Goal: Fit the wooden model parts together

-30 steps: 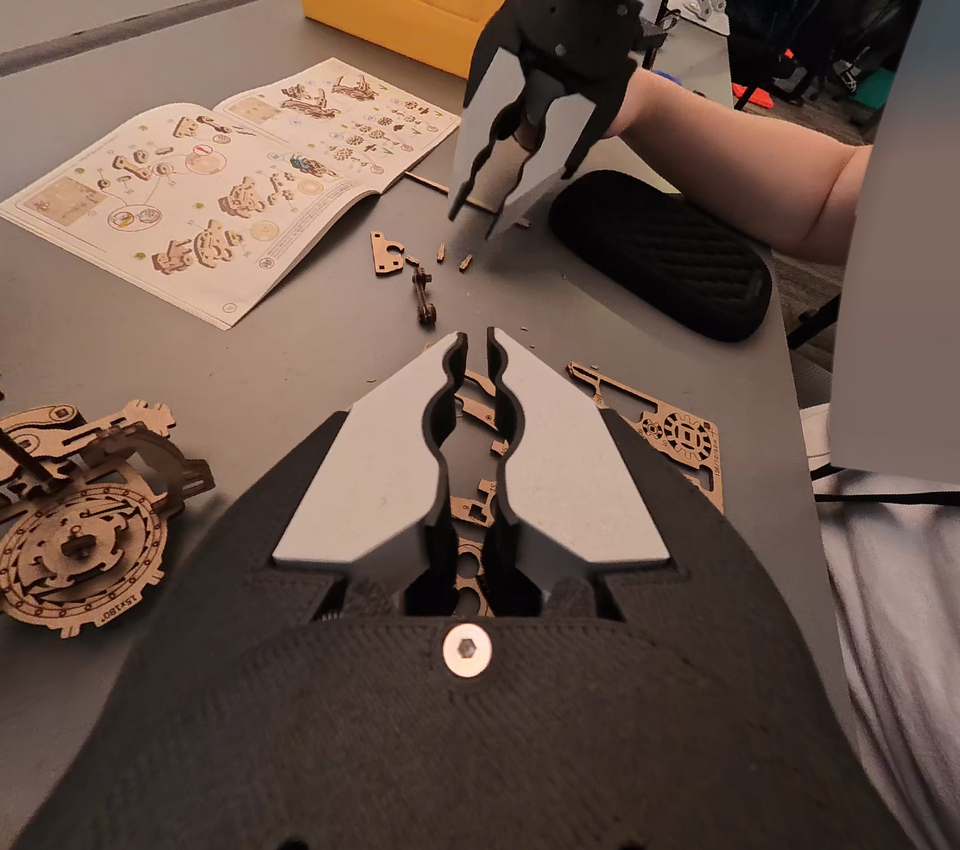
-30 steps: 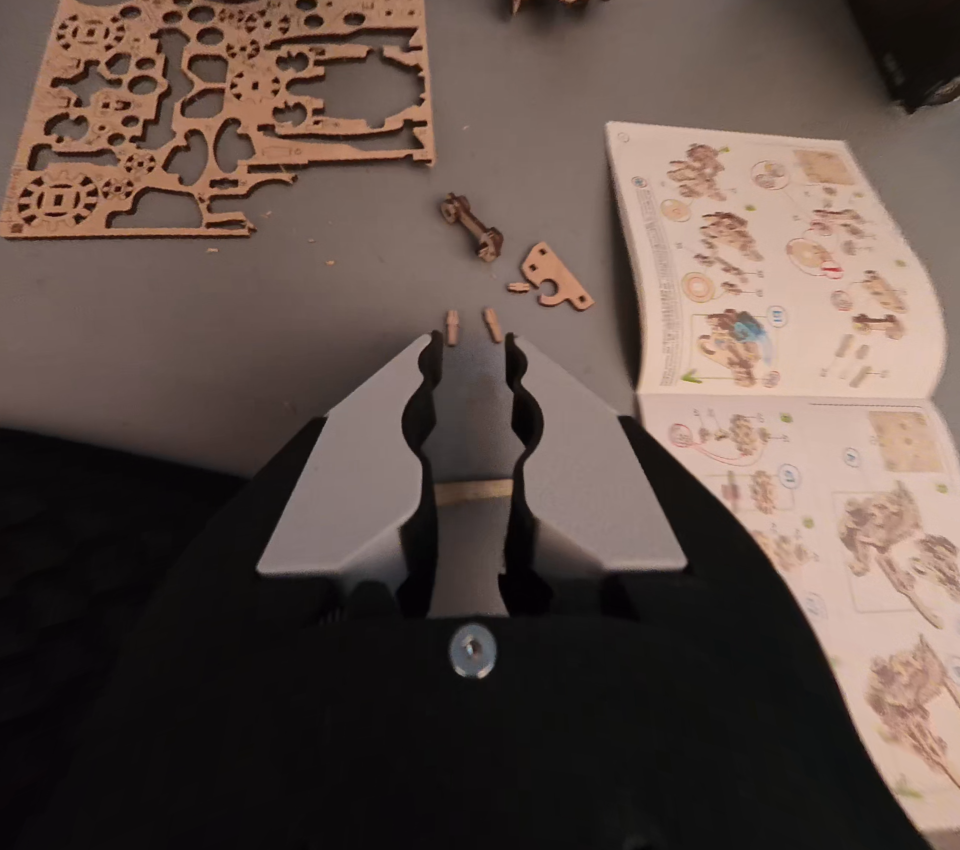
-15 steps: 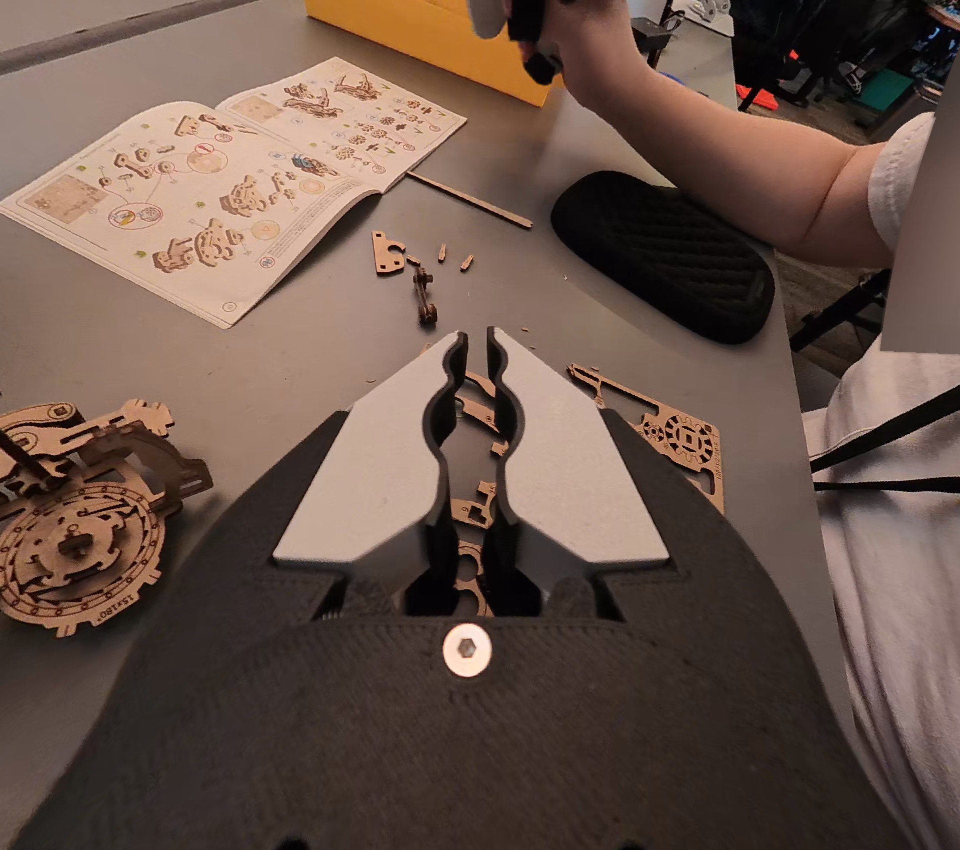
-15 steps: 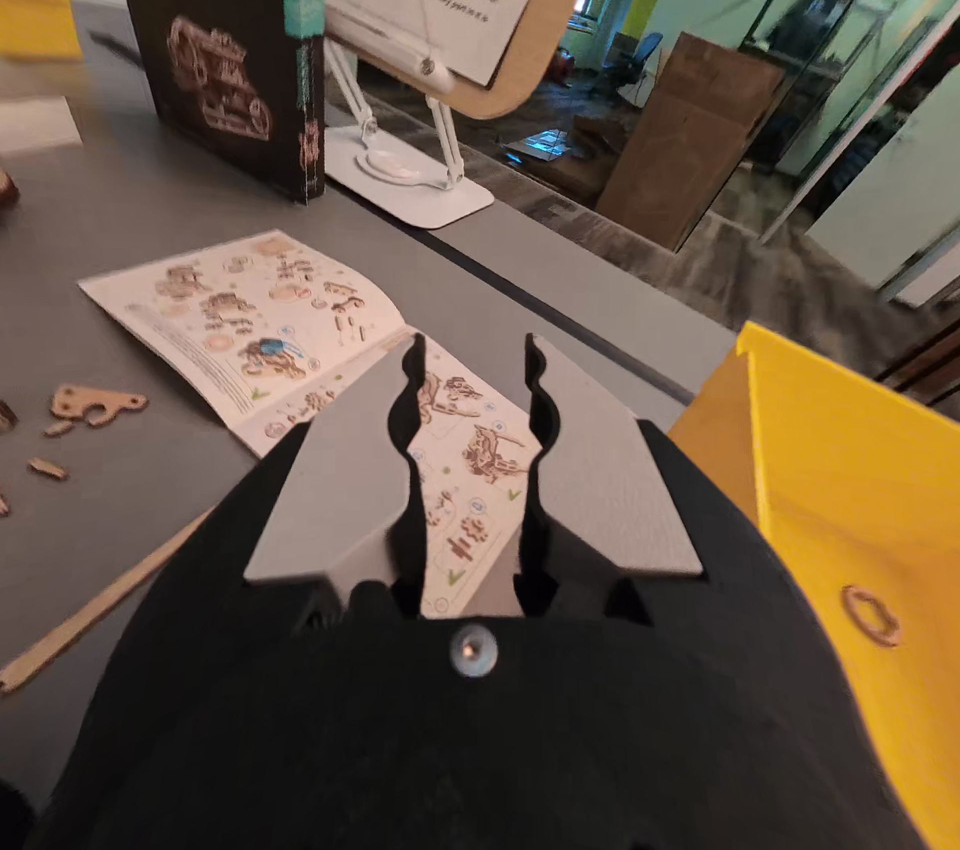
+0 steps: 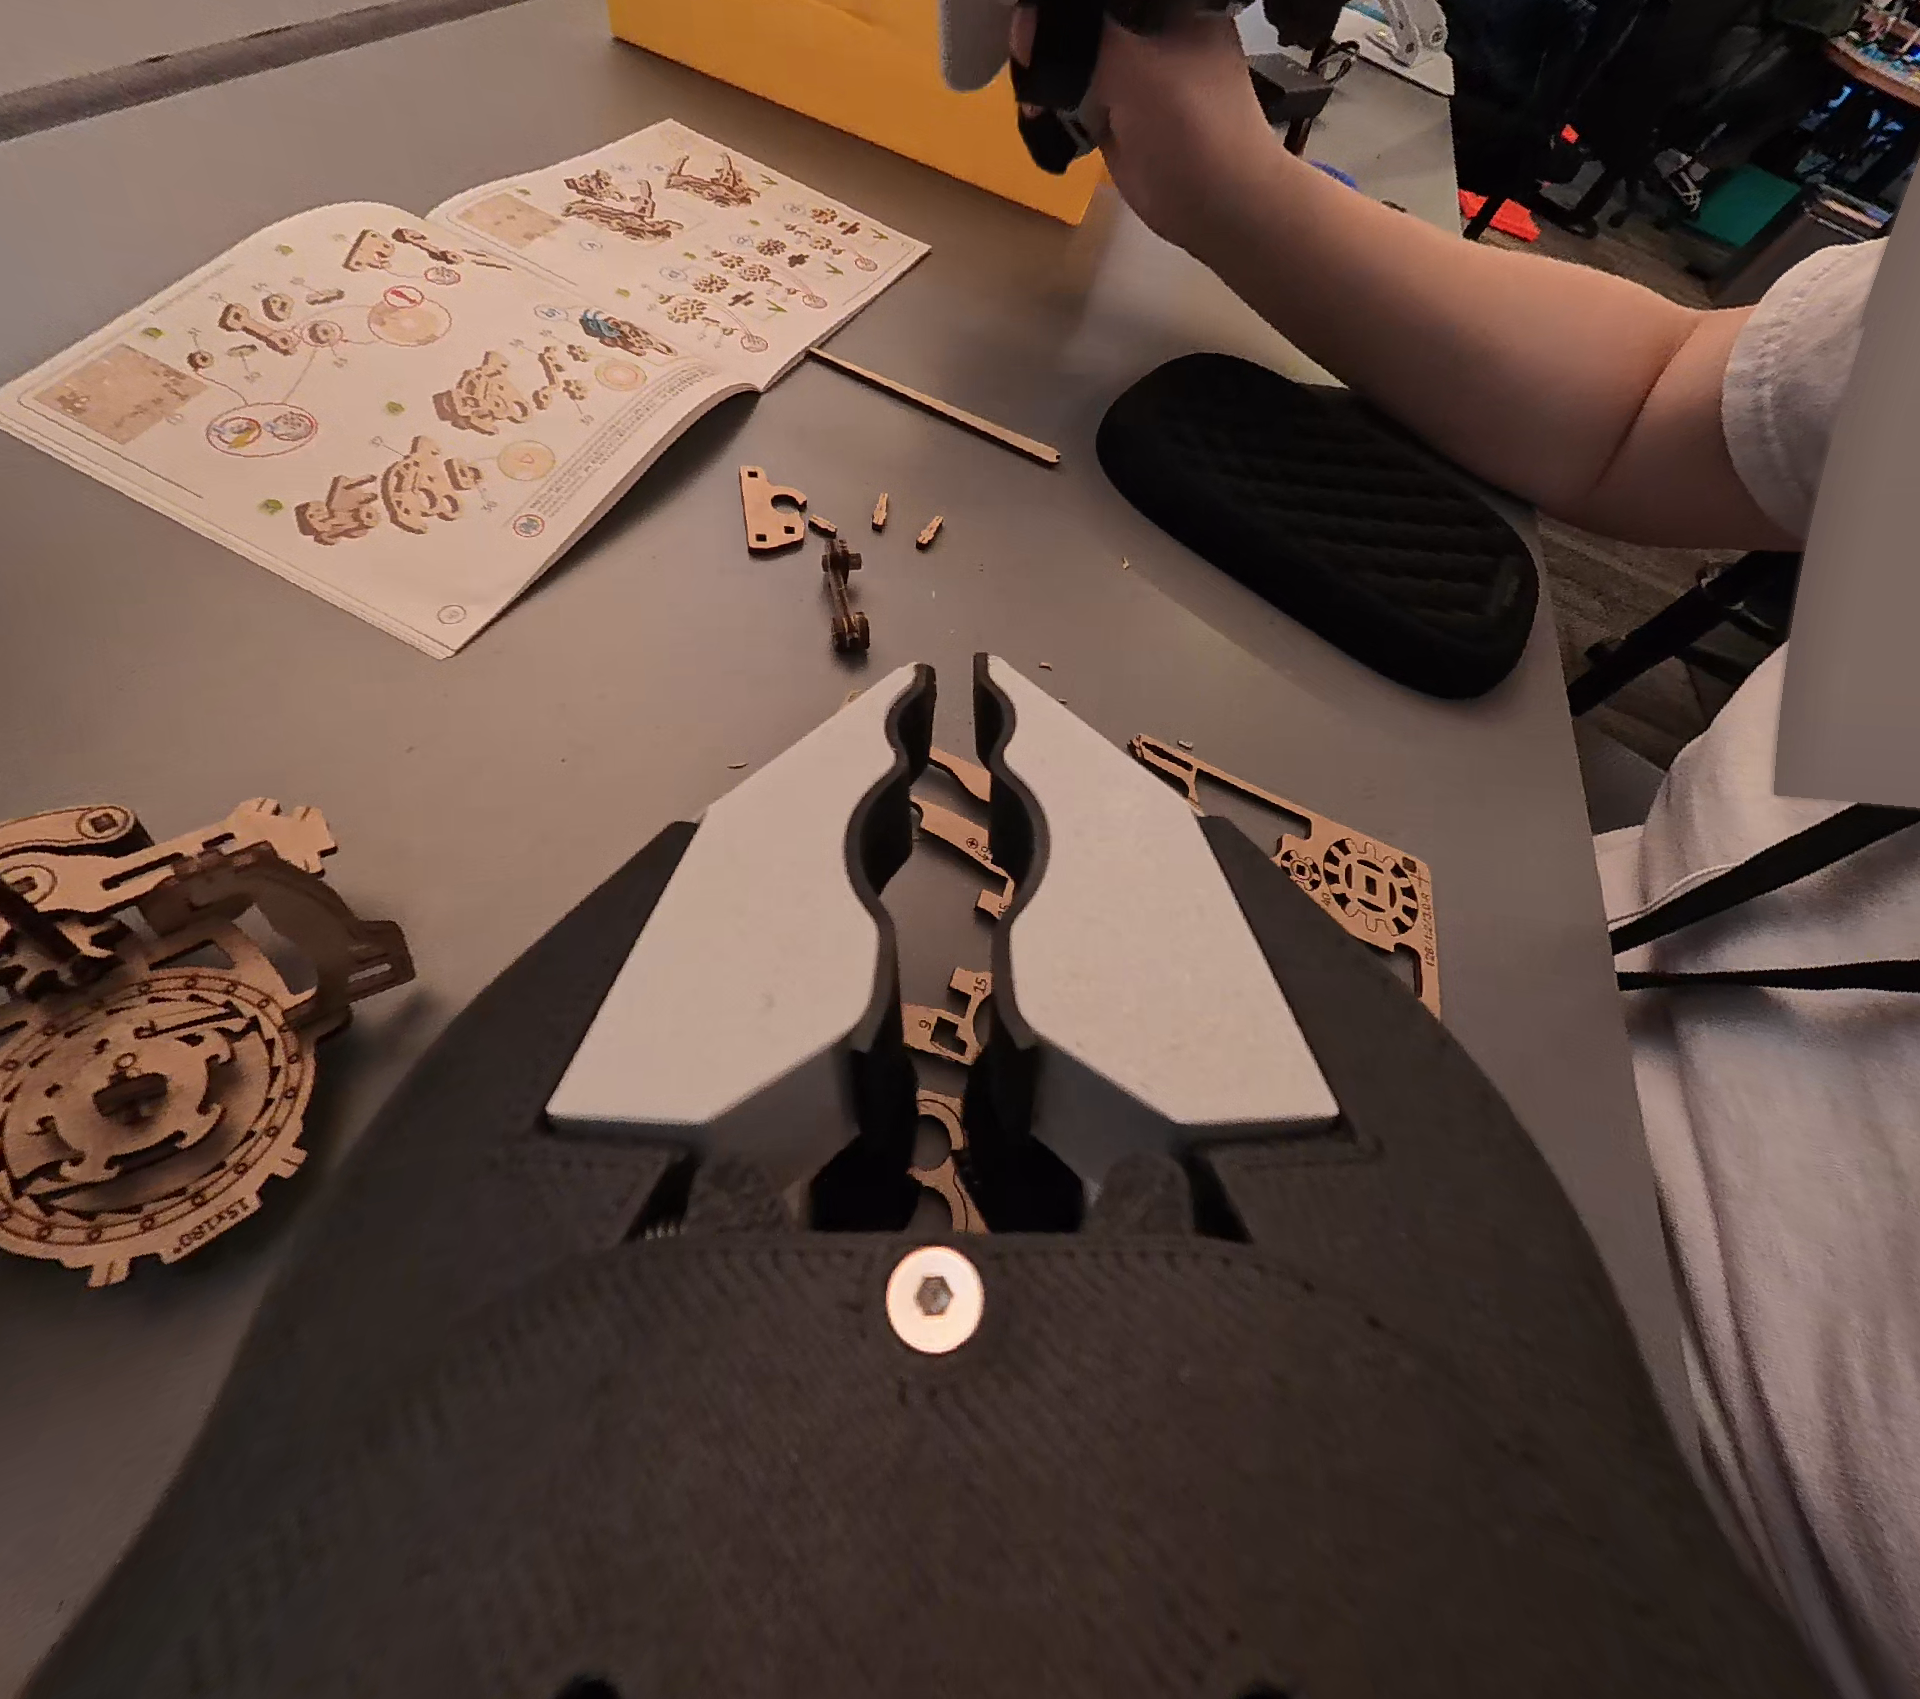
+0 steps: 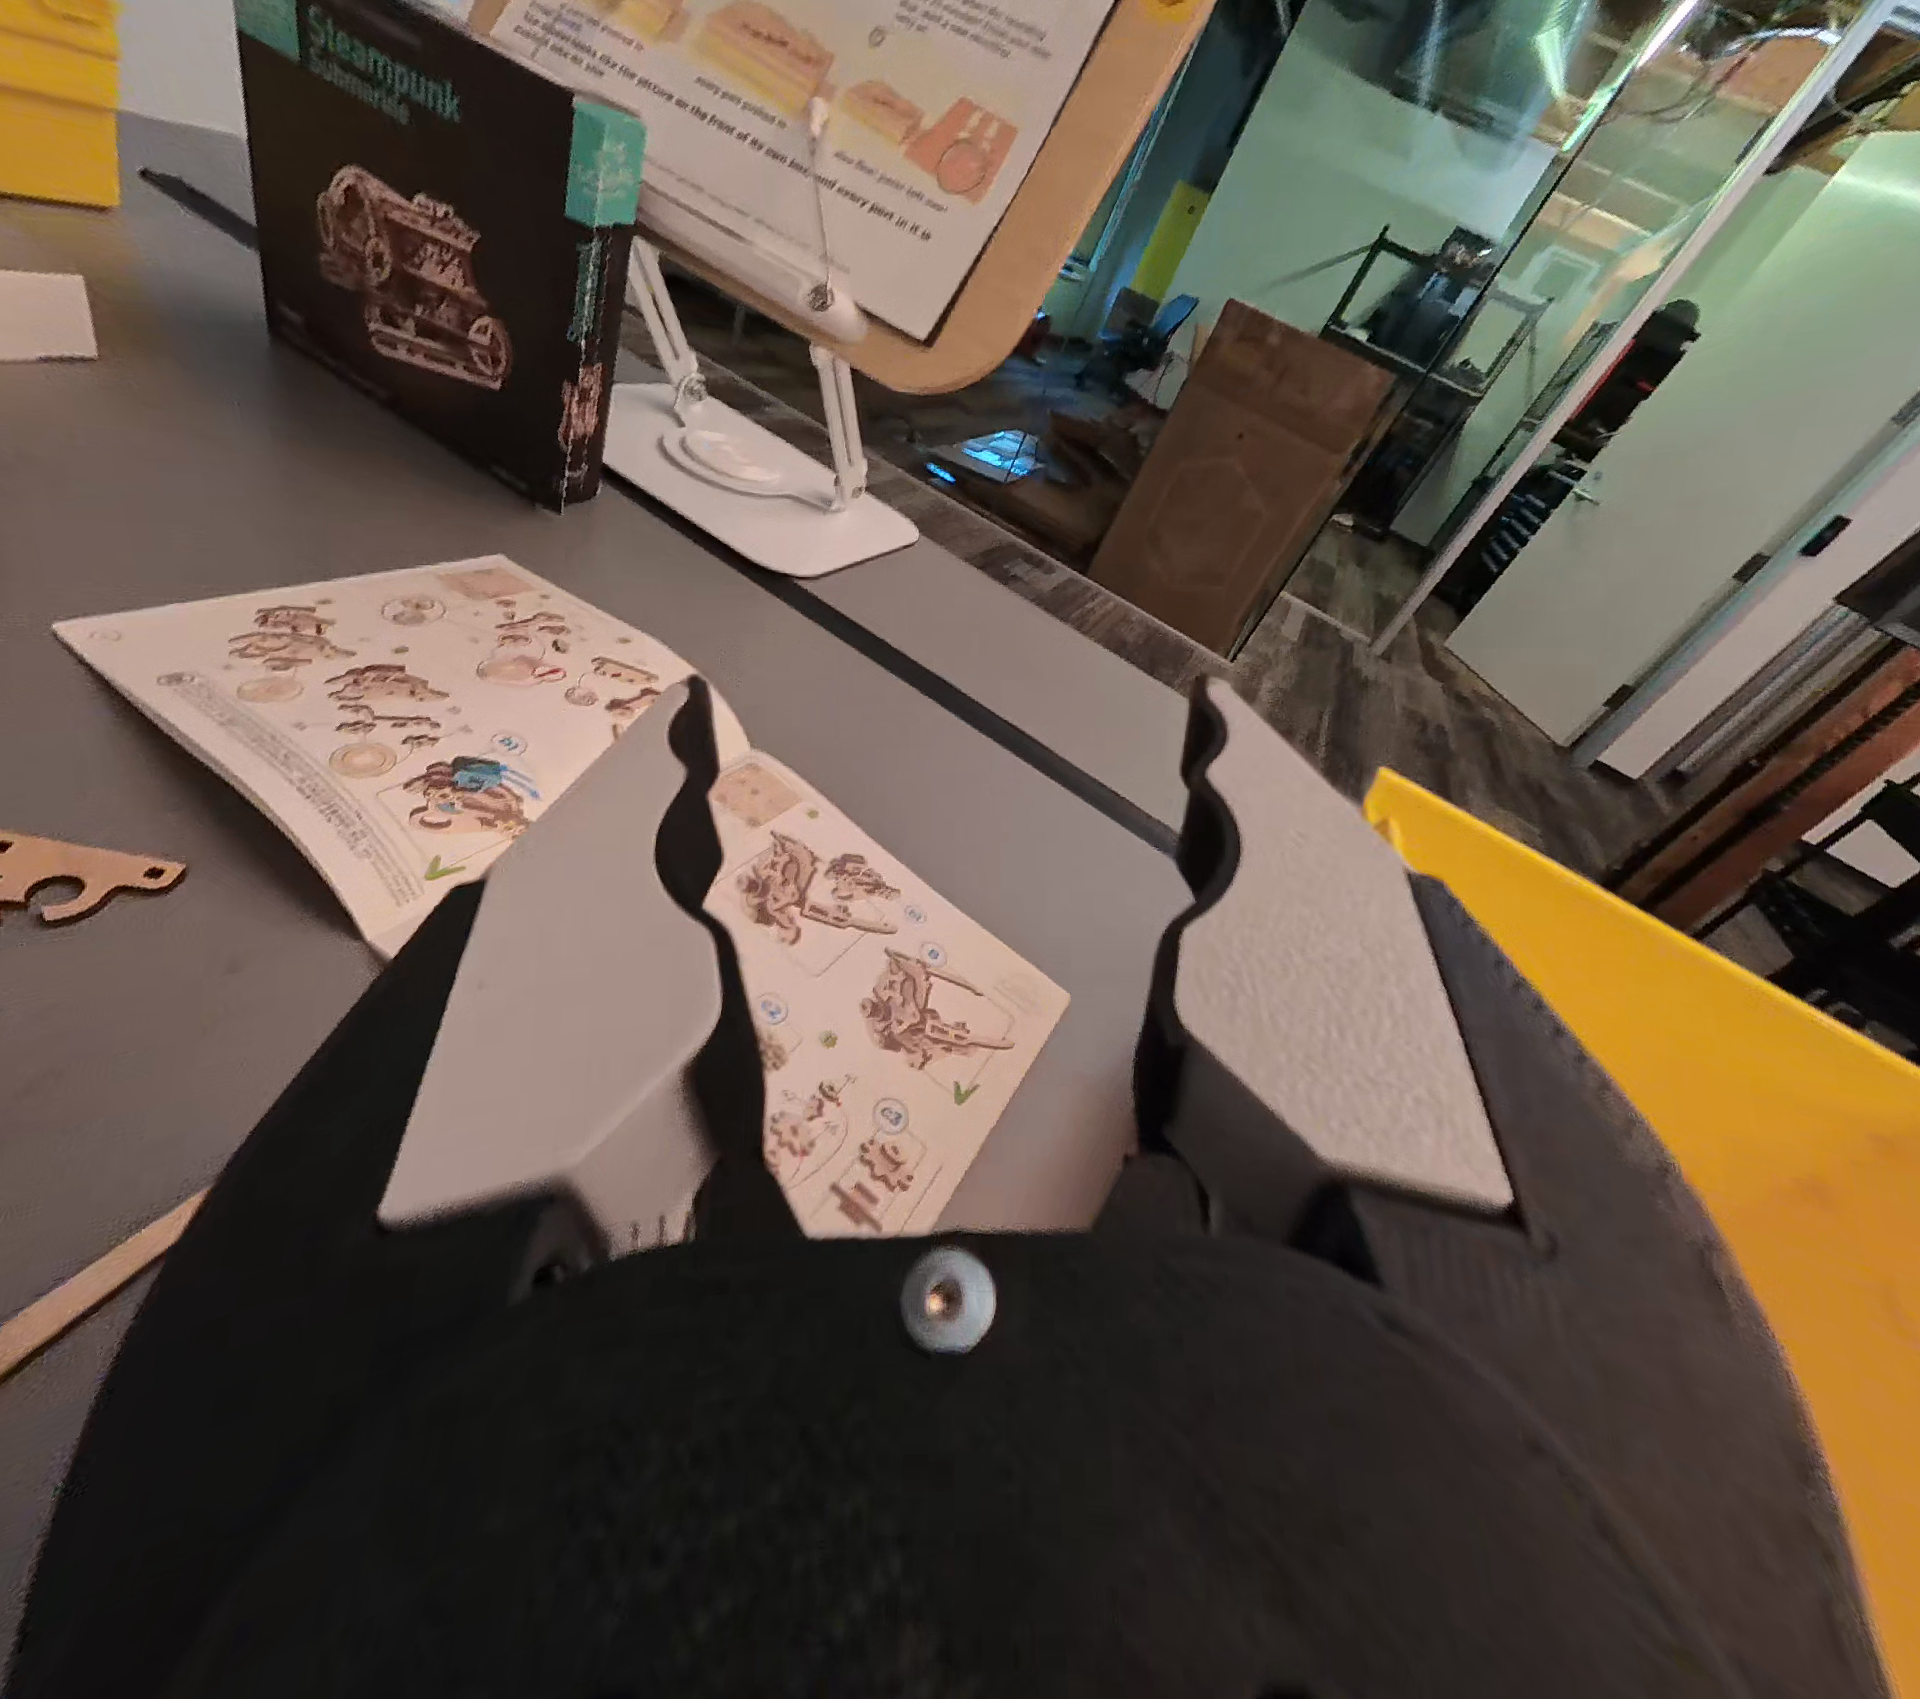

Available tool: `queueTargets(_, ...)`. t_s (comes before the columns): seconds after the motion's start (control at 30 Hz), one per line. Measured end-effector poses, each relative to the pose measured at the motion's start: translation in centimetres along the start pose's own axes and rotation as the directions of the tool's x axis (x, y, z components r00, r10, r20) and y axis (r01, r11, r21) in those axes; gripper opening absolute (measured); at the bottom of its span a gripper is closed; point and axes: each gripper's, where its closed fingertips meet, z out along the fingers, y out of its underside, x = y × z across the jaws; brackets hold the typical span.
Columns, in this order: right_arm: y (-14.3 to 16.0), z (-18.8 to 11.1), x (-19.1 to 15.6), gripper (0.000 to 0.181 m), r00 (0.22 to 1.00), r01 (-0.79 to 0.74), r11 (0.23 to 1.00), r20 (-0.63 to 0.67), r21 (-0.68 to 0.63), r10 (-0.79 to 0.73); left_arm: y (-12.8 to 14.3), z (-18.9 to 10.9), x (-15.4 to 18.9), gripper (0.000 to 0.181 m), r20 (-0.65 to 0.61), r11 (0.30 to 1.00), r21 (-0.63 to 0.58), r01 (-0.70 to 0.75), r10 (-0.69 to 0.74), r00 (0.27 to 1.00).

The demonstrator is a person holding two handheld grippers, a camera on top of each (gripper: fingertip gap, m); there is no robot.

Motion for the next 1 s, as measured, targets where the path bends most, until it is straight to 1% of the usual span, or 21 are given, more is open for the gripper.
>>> queueTargets(0.07,0.6,0.3,-0.4,0.087,1.0,0.014,0.999,0.005,-0.031,-0.014,-0.1,0.0,0.0,0.005,0.001,1.0,0.004,-0.002,0.002,1.0)
queueTargets(0.1,0.9,0.4,-0.7,0.082,1.0,0.017,0.999,0.011,-0.049,-0.017,-0.1,-0.1,0.0,0.005,0.001,1.0,0.006,-0.002,0.002,1.0)
queueTargets(0.17,1.3,0.5,-1.0,0.074,1.0,-0.003,0.998,0.019,-0.07,0.004,-0.2,-0.2,0.0,0.005,0.003,1.0,0.012,-0.001,0.001,1.0)
queueTargets(0.23,1.4,0.6,-1.4,0.07,0.999,-0.023,0.996,0.039,-0.089,0.026,-0.3,-0.2,0.0,0.005,0.0,1.0,0.019,-0.001,0.001,1.0)
queueTargets(0.27,1.4,0.6,-1.7,0.068,0.998,-0.021,0.996,0.052,-0.088,0.025,-0.4,-0.2,0.0,0.005,-0.001,1.0,0.023,0.0,0.0,1.0)
queueTargets(0.37,0.9,0.4,-2.1,0.051,0.998,0.027,0.998,0.065,-0.05,-0.023,-0.6,-0.3,-0.1,0.005,-0.001,0.999,0.035,-0.001,0.001,1.0)
queueTargets(0.43,0.8,0.3,-2.1,0.053,0.996,0.078,0.997,0.049,-0.025,-0.077,-0.8,-0.4,-0.1,0.007,0.002,0.999,0.047,-0.006,0.006,1.0)
queueTargets(0.5,1.0,0.5,-2.3,0.058,0.994,0.097,0.995,0.059,-0.03,-0.095,-1.0,-0.5,-0.2,0.01,0.007,0.998,0.063,-0.013,0.012,1.0)
queueTargets(0.6,1.2,0.7,-3.3,0.061,0.992,0.051,0.998,0.117,-0.024,-0.048,-1.4,-0.6,-0.4,0.016,0.016,0.996,0.086,-0.017,0.016,1.0)
queueTargets(0.63,1.3,0.8,-3.7,0.059,0.99,0.028,0.999,0.142,-0.02,-0.025,-1.5,-0.7,-0.4,0.018,0.02,0.996,0.093,-0.017,0.016,1.0)
queueTargets(0.73,2.1,1.0,-5.3,0.045,0.972,-0.022,0.999,0.234,-0.044,0.031,-1.7,-0.8,-0.9,0.026,0.047,0.994,0.108,-0.02,0.015,0.999)
queueTargets(0.87,3.5,1.4,-6.3,0.045,0.961,-0.018,0.993,0.273,-0.114,0.049,-1.5,-0.8,-1.0,0.026,0.053,0.995,0.096,-0.024,0.019,0.998)
queueTargets(1.0,3.9,1.4,-7.1,0.045,0.951,-0.012,0.989,0.303,-0.145,0.056,-1.2,-0.5,-1.0,0.025,0.056,0.997,0.075,-0.035,0.031,0.998)
